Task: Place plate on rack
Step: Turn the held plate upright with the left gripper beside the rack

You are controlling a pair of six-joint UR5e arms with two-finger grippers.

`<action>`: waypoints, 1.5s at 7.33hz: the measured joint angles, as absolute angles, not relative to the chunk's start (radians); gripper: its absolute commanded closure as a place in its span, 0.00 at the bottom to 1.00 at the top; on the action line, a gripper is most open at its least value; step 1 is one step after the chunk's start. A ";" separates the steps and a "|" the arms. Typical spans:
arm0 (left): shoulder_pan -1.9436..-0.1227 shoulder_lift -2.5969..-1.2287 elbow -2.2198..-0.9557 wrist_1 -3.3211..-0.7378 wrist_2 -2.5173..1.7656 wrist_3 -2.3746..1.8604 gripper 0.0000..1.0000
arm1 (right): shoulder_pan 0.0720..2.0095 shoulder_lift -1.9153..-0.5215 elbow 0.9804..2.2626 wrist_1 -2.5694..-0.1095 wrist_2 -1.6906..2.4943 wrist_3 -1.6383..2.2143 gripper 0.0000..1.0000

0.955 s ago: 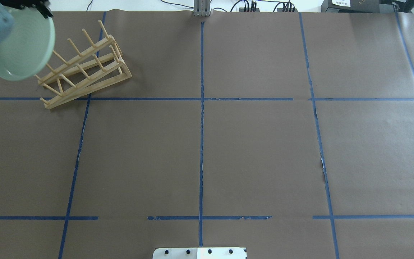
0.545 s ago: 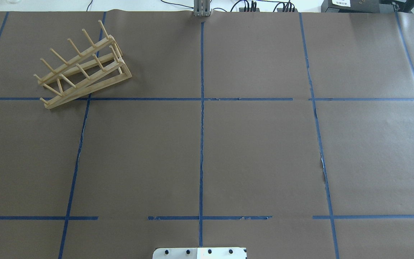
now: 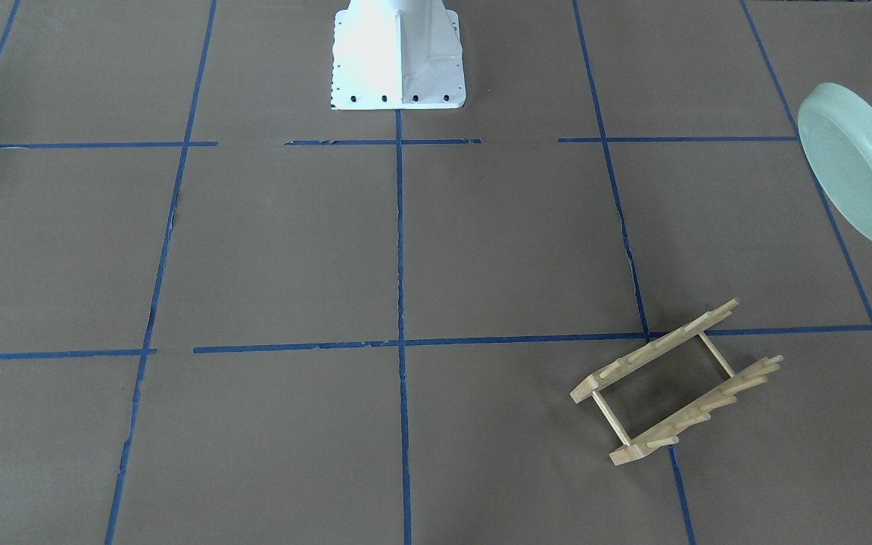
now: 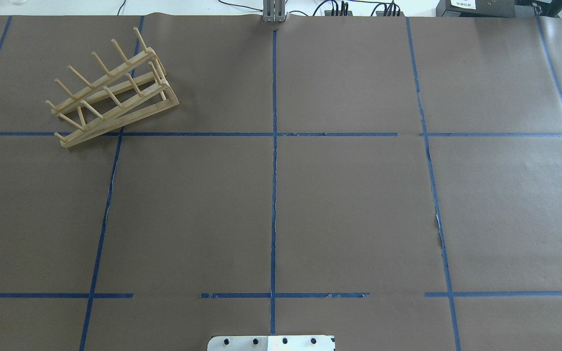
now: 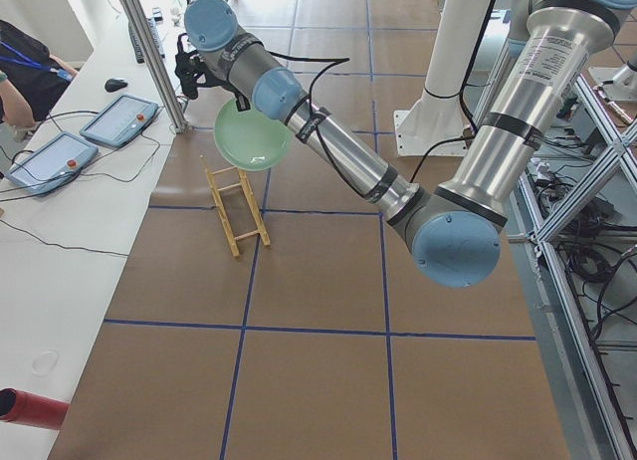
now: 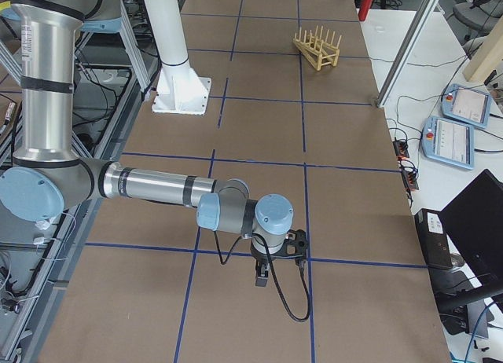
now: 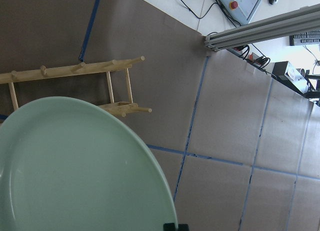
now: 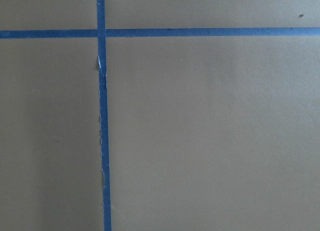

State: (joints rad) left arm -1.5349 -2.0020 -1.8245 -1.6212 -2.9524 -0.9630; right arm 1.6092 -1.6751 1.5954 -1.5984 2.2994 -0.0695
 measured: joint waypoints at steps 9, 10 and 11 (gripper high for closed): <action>-1.511 -1.859 -1.666 -2.702 -2.624 -1.824 1.00 | 1.609 -1.675 1.595 -1.599 2.299 -0.070 0.00; -1.497 -1.846 -1.620 -2.849 -2.591 -1.910 1.00 | 1.609 -1.675 1.595 -1.599 2.299 -0.070 0.00; -1.479 -1.840 -1.578 -2.963 -2.574 -1.951 1.00 | 1.609 -1.675 1.595 -1.599 2.299 -0.070 0.00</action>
State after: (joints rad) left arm -1.4792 -1.8396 -1.5782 -2.9629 -2.5744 -1.9510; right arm 1.6091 -1.6751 1.5954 -1.5995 2.2995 -0.0701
